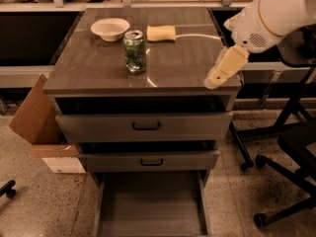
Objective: Place green can into bottom drawer
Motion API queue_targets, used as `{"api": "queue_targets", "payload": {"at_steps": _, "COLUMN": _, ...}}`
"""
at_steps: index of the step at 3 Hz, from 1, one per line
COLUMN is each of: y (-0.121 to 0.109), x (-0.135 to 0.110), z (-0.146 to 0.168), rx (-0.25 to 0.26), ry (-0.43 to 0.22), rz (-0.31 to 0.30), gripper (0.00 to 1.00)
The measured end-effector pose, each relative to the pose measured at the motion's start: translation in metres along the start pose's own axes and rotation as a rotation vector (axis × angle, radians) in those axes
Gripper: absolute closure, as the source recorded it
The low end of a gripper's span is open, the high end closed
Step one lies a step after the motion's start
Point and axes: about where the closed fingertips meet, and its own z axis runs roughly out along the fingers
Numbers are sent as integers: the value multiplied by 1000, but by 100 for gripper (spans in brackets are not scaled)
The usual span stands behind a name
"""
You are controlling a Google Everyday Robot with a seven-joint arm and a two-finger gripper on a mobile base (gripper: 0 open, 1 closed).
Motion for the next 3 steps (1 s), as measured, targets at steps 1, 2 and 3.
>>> {"api": "queue_targets", "payload": {"at_steps": 1, "y": -29, "x": -14, "z": 38, "rx": 33, "ry": -57, "rz": 32, "gripper": 0}}
{"api": "queue_targets", "payload": {"at_steps": 2, "y": -54, "x": -33, "z": 69, "rx": 55, "ry": -132, "rz": 43, "gripper": 0}}
{"api": "queue_targets", "payload": {"at_steps": 3, "y": -75, "x": -57, "z": 95, "rx": 61, "ry": -210, "rz": 34, "gripper": 0}}
